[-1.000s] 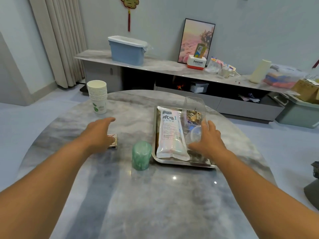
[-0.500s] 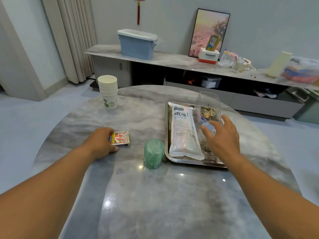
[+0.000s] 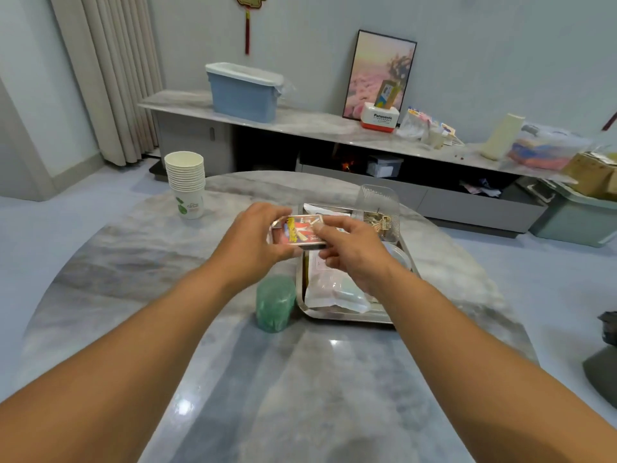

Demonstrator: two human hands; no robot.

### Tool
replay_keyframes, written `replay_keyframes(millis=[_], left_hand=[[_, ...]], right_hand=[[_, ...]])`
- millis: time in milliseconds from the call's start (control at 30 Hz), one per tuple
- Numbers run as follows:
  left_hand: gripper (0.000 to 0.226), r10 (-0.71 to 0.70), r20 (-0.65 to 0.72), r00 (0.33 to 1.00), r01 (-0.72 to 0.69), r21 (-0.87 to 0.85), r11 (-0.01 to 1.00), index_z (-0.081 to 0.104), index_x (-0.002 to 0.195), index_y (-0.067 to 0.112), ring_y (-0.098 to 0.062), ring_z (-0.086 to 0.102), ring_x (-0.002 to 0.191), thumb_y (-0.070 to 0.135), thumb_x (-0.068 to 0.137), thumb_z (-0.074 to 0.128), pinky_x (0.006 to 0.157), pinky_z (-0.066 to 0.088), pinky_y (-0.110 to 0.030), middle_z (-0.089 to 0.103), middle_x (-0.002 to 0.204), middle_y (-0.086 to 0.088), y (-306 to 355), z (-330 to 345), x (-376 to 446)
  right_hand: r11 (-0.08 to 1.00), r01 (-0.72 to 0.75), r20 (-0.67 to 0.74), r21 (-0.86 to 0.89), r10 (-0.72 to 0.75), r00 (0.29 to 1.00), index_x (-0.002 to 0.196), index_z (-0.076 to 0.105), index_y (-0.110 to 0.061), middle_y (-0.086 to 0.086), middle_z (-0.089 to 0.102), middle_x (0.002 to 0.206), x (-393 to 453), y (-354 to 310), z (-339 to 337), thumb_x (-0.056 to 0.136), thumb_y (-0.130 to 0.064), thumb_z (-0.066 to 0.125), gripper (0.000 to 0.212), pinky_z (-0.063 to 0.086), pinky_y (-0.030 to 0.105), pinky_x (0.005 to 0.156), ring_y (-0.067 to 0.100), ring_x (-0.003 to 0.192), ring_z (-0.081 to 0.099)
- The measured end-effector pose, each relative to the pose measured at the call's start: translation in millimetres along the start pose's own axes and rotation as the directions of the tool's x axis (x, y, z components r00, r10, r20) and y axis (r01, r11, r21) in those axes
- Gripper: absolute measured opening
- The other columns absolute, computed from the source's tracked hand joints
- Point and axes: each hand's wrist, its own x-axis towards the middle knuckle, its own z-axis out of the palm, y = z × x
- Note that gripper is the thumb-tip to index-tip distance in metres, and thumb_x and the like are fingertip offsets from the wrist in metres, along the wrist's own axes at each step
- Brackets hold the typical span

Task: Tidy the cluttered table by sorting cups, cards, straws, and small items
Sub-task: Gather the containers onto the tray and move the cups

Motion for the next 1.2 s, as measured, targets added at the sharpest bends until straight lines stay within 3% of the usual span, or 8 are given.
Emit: replay_keyframes(millis=[133,300,433,567,700,767,967,1200], left_hand=[[0.106,-0.104,0.152,0.983,0.111,-0.038,0.993,0.028,0.155,0.035,-0.016,0.032,0.144,0.046,0.069,0.089,0.117,0.034,-0.039,0.031,0.159,0.005,5.2,1.2,3.7],[0.131,-0.324,0.533,0.782,0.219,0.252,0.943,0.012,0.158,0.041,-0.024,0.031,0.146,0.046,0.056,0.096,0.115,0.037,-0.042,0.022,0.163,0.002,-15.4,-6.7,-9.5],[0.118,-0.339,0.531,0.776,0.274,0.199,0.941,0.026,0.152,0.041,-0.022,0.047,0.133,0.033,0.058,0.098,0.104,0.046,-0.035,0.037,0.154,0.000,-32.5,0.5,-13.4],[0.092,-0.261,0.482,0.836,0.187,0.195,0.963,0.043,0.135,0.038,-0.012,0.055,0.114,0.037,0.060,0.095,0.099,0.047,-0.029,0.053,0.130,0.011,-40.2,12.9,-19.7],[0.070,-0.256,0.437,0.862,0.204,0.163,0.965,0.050,0.117,0.036,-0.009,0.060,0.098,0.036,0.062,0.092,0.084,0.054,-0.029,0.060,0.111,0.011,-43.3,15.6,-20.9],[0.066,-0.246,0.395,0.885,0.207,0.140,0.968,0.051,0.116,0.032,-0.009,0.061,0.093,0.031,0.064,0.091,0.076,0.052,-0.026,0.061,0.107,0.009,-41.1,11.8,-18.1],[0.066,-0.174,0.210,0.962,0.205,-0.138,0.969,0.055,0.122,0.031,-0.008,0.064,0.097,0.024,0.068,0.092,0.082,0.055,-0.027,0.064,0.108,0.010,-23.0,3.3,-8.8],[0.069,-0.101,0.228,0.968,0.146,-0.193,0.970,0.047,0.119,0.033,-0.005,0.064,0.095,0.027,0.067,0.093,0.075,0.052,-0.021,0.061,0.109,0.014,1.3,29.3,-8.4]], right_hand=[[0.995,-0.080,-0.276,-0.057,0.061,0.959,0.122,0.064,-0.012,0.012,0.073,0.098,12.6,5.4,-51.3,0.095,-0.016,0.070,0.028,0.055,0.025,0.061,0.014,0.068,0.061],[0.983,-0.181,-0.506,0.013,0.163,0.847,0.117,0.065,-0.005,0.017,0.073,0.097,19.5,33.0,-111.3,0.098,-0.012,0.067,0.020,0.050,0.022,0.052,0.011,0.056,0.054],[0.975,-0.219,-0.568,0.047,0.206,0.797,0.099,0.070,-0.005,0.016,0.074,0.094,31.7,46.8,-115.2,0.094,-0.014,0.071,0.010,0.051,0.024,0.052,0.013,0.054,0.057],[0.931,-0.295,-0.668,-0.216,0.079,0.740,0.106,0.071,-0.013,0.009,0.072,0.101,33.5,53.4,-111.1,0.091,-0.024,0.070,0.019,0.053,0.032,0.063,0.021,0.075,0.066],[0.742,-0.107,-0.433,-0.662,-0.261,0.863,0.134,0.056,-0.033,0.002,0.040,0.143,14.1,58.6,-108.9,0.084,-0.059,0.073,0.059,0.050,0.042,0.095,0.022,0.119,0.053],[0.702,-0.038,-0.252,-0.711,-0.203,0.946,0.145,0.046,-0.039,-0.003,0.021,0.159,10.4,59.0,-112.8,0.071,-0.062,0.083,0.086,0.042,0.049,0.111,0.025,0.140,0.036],[0.639,-0.011,-0.164,-0.769,-0.180,0.970,0.150,0.047,-0.034,0.005,0.054,0.136,11.7,67.8,-122.9,0.076,-0.026,0.090,0.086,0.047,0.029,0.091,0.016,0.106,0.053],[0.590,-0.038,-0.184,-0.807,-0.190,0.964,0.152,0.041,-0.034,0.000,0.034,0.155,5.9,65.1,-121.6,0.082,-0.050,0.080,0.081,0.046,0.041,0.102,0.021,0.127,0.052]])
